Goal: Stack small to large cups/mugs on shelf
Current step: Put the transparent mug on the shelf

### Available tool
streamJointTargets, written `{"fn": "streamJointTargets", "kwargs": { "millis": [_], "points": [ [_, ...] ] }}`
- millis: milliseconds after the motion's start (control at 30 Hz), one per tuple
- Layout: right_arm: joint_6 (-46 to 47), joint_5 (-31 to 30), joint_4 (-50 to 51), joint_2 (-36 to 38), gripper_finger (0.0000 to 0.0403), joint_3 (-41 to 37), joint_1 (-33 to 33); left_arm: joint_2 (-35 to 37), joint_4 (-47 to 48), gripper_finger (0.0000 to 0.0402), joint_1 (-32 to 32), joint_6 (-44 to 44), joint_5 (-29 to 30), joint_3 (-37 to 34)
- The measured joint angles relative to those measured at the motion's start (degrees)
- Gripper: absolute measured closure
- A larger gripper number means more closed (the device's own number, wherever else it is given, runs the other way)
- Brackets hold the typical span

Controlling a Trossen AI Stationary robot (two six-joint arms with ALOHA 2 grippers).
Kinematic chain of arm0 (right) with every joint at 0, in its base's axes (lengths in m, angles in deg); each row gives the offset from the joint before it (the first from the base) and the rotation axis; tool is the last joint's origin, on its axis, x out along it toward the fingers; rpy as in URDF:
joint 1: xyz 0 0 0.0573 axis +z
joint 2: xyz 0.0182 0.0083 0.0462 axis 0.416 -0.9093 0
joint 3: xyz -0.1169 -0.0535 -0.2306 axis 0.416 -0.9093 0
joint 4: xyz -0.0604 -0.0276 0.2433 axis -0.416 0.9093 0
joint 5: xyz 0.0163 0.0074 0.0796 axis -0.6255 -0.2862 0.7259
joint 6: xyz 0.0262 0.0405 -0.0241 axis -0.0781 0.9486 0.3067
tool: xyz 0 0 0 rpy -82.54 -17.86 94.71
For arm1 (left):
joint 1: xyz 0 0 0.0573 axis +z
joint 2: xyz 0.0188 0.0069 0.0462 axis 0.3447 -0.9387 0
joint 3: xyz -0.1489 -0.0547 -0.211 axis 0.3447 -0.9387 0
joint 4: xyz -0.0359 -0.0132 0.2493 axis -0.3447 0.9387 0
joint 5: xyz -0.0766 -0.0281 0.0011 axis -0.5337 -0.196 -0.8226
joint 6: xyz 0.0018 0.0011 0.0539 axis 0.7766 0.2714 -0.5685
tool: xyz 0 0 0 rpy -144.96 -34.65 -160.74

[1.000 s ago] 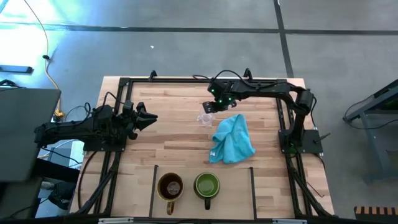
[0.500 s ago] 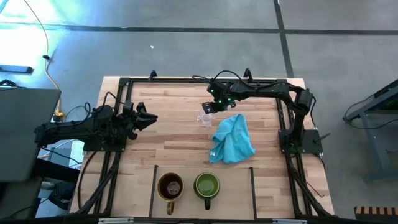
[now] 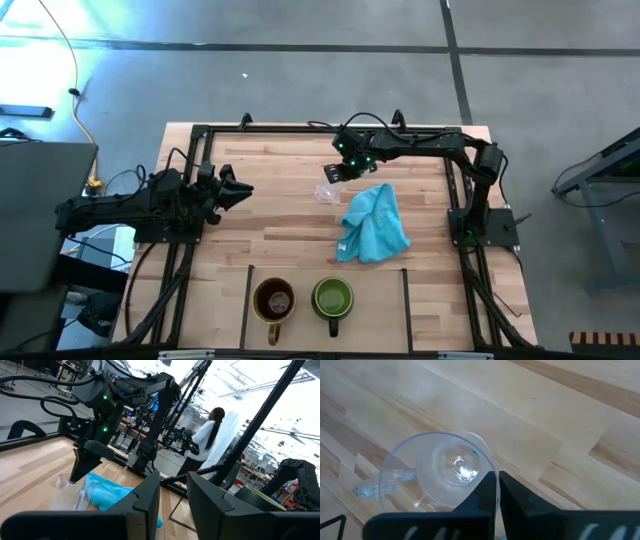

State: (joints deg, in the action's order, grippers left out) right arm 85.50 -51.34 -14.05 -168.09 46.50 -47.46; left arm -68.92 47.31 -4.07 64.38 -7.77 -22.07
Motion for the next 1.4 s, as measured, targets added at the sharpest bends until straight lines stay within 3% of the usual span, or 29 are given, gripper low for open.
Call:
{"fn": "streamJointTargets", "kwargs": {
  "millis": [667, 1100, 1400],
  "points": [
    [-0.2, 3.7, 0.4, 0.0, 0.0402, 0.3, 0.0, 0.0, 0.0, 0.0316, 0.0, 0.0, 0.0, 0.0],
    [-4.4, 1.2, 10.2, 0.0, 0.0403, 12.0, 0.0, 0.0, 0.0, 0.0316, 0.0, 0.0, 0.0, 0.0],
    [-4.8, 1.1, 12.8, 0.0, 0.0403, 14.8, 0.0, 0.0, 0.0, 0.0316, 0.0, 0.0, 0.0, 0.0]
  ]
}}
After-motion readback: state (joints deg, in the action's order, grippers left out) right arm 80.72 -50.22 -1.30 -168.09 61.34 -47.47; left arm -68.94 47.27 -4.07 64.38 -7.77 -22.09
